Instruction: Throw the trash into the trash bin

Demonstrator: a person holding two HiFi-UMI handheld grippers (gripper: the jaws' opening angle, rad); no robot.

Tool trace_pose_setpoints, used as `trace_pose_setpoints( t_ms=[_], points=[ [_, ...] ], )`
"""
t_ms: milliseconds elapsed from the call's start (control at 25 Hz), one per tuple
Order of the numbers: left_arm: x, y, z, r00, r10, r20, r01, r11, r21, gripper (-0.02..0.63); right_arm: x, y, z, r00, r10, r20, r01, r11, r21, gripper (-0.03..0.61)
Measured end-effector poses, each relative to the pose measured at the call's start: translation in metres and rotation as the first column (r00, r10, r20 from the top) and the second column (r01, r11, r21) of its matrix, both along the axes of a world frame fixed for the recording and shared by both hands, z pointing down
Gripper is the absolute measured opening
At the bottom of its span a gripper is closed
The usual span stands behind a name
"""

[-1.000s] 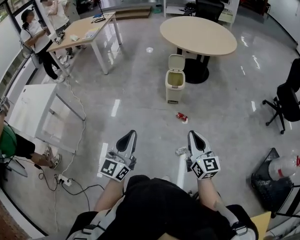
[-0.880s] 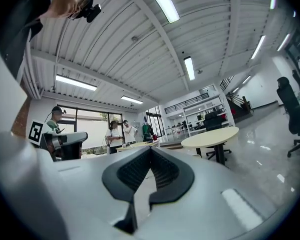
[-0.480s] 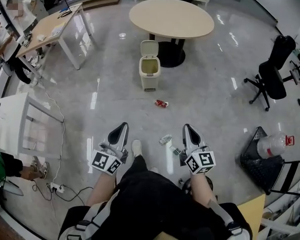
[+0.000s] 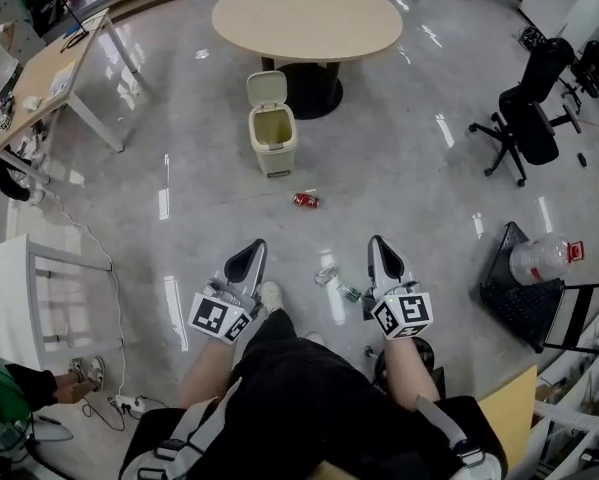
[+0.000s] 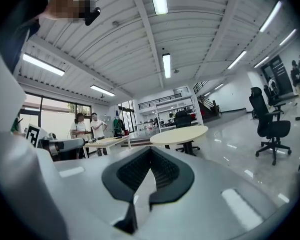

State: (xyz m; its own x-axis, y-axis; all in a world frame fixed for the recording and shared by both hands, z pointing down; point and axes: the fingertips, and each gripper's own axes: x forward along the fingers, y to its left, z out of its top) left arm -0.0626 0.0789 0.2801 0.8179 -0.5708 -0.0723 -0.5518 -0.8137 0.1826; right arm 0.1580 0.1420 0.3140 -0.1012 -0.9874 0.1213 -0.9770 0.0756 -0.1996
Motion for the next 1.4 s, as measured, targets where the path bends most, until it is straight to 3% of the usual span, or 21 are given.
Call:
trace_pose_setpoints(
  t_ms=[240,480,680,800,1120,1400],
  points=[
    [0.023,-0.055,0.019,0.996,0.080,0.037,-0.080,0.997,-0.001,0.000,0.000,-0.054,0.013,0.999,0.002,-0.050,-0.002,1.000,-0.008,0.006],
    [0.032,-0.080,0.060,0.989,0.139,0.059,-0.135,0.989,-0.063,0.000,0.004,-0.066,0.059,0.998,0.044,-0.046,-0.049,0.995,-0.092,0.006],
    [0.061,-0.082,0.096,0.980,0.187,0.071,-0.184,0.982,-0.047,0.000,0.011,-0.058,0.117,0.999,0.043,-0.022,-0.046,0.986,-0.161,0.006],
    [0.076,-0.073,0.140,0.967,0.222,0.122,-0.212,0.973,-0.090,0.000,0.020,-0.051,0.155,0.999,0.039,-0.019,-0.042,0.979,-0.201,0.006],
    [0.097,-0.059,0.233,0.952,0.266,0.151,-0.242,0.957,-0.162,0.000,0.039,-0.040,0.280,0.999,0.035,0.017,-0.027,0.941,-0.338,0.006],
    [0.116,-0.069,0.326,0.939,0.300,0.168,-0.282,0.951,-0.124,0.000,0.042,-0.046,0.385,1.000,-0.014,0.006,0.015,0.942,-0.335,0.006]
  ],
)
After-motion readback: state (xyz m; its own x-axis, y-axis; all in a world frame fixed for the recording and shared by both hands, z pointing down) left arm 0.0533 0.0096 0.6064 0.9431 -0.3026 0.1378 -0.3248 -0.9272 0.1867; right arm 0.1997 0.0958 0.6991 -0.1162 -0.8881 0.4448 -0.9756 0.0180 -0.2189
